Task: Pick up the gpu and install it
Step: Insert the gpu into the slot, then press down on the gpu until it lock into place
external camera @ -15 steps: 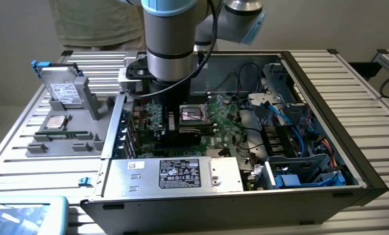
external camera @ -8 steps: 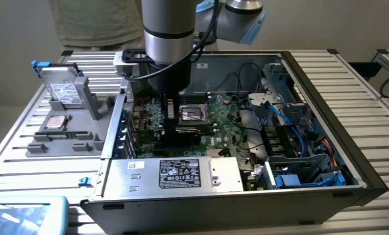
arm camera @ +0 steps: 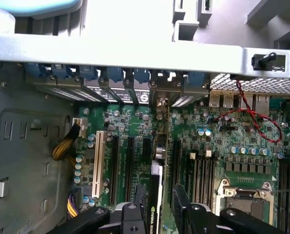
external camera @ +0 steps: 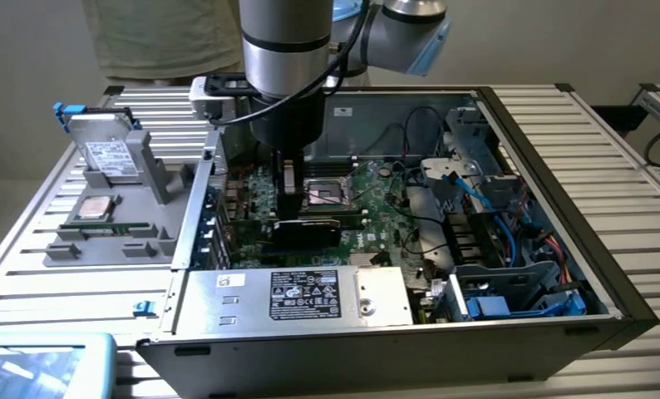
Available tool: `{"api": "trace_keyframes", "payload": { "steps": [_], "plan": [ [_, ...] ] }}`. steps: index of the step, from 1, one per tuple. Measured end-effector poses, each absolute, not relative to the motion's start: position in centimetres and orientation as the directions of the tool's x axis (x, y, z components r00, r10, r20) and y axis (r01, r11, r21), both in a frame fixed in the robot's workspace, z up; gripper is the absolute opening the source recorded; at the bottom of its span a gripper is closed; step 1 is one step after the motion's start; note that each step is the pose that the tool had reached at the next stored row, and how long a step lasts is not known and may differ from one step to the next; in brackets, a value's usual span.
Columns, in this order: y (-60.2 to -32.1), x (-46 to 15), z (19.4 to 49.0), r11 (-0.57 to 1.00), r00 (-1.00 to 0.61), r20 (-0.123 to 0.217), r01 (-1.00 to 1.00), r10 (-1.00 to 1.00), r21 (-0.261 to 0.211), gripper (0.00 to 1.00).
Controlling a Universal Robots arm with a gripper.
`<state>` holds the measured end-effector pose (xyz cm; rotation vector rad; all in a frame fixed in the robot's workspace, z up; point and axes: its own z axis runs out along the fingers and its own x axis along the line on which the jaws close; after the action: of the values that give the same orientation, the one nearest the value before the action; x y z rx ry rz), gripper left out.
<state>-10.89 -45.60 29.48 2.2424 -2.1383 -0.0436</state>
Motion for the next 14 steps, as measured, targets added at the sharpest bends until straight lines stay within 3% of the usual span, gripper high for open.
{"api": "trace_keyframes", "payload": {
  "steps": [10, 12, 13, 14],
  "plan": [
    [-45.6, -10.89, 29.48, -0.047, 0.048, 0.009, -0.998, -0.999, 0.05, 0.35],
    [-45.6, -10.89, 29.48, -0.047, 0.048, 0.009, -0.998, -0.999, 0.05, 0.22],
    [-45.6, -10.89, 29.48, -0.047, 0.048, 0.009, -0.998, -0.999, 0.05, 0.22],
    [-45.6, -10.9, 29.48, -0.047, 0.048, 0.009, -0.998, -0.999, 0.05, 0.16]
  ]
}}
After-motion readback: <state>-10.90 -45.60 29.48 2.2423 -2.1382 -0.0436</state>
